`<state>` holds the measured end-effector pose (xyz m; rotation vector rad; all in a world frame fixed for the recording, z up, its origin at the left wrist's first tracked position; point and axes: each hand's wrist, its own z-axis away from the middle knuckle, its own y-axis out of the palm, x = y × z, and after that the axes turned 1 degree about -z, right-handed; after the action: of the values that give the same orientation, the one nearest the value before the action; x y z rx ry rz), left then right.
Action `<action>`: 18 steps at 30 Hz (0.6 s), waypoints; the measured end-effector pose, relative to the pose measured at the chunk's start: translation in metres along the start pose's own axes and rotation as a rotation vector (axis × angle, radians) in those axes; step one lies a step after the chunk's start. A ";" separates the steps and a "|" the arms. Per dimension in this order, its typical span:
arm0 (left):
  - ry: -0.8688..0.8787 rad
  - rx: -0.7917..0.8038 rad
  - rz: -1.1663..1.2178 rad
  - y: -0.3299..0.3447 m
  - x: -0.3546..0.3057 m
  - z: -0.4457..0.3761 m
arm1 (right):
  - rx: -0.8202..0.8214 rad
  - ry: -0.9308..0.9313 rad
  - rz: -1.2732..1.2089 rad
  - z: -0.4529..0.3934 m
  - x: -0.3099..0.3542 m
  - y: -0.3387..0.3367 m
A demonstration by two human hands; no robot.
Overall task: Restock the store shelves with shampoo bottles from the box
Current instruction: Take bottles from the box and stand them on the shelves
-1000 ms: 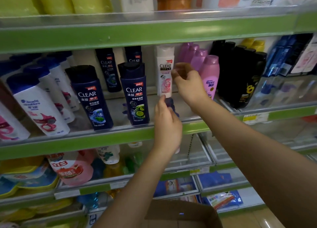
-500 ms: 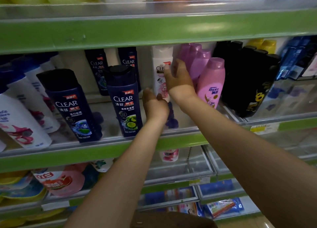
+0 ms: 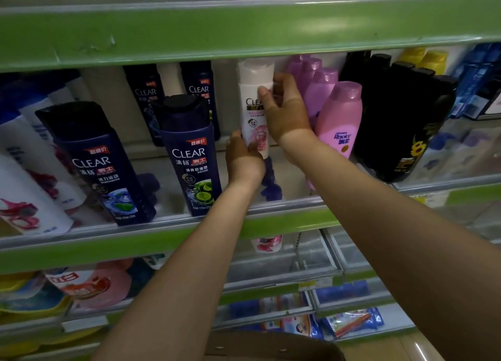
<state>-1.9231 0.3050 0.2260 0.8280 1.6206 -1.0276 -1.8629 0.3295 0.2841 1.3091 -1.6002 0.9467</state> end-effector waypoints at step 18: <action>0.070 0.140 -0.357 -0.024 -0.015 0.037 | -0.016 -0.062 0.056 0.036 0.008 -0.013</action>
<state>-1.9260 0.2607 0.2409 0.6846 1.8129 -1.3885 -1.8564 0.2913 0.2790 1.3007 -1.6964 0.9334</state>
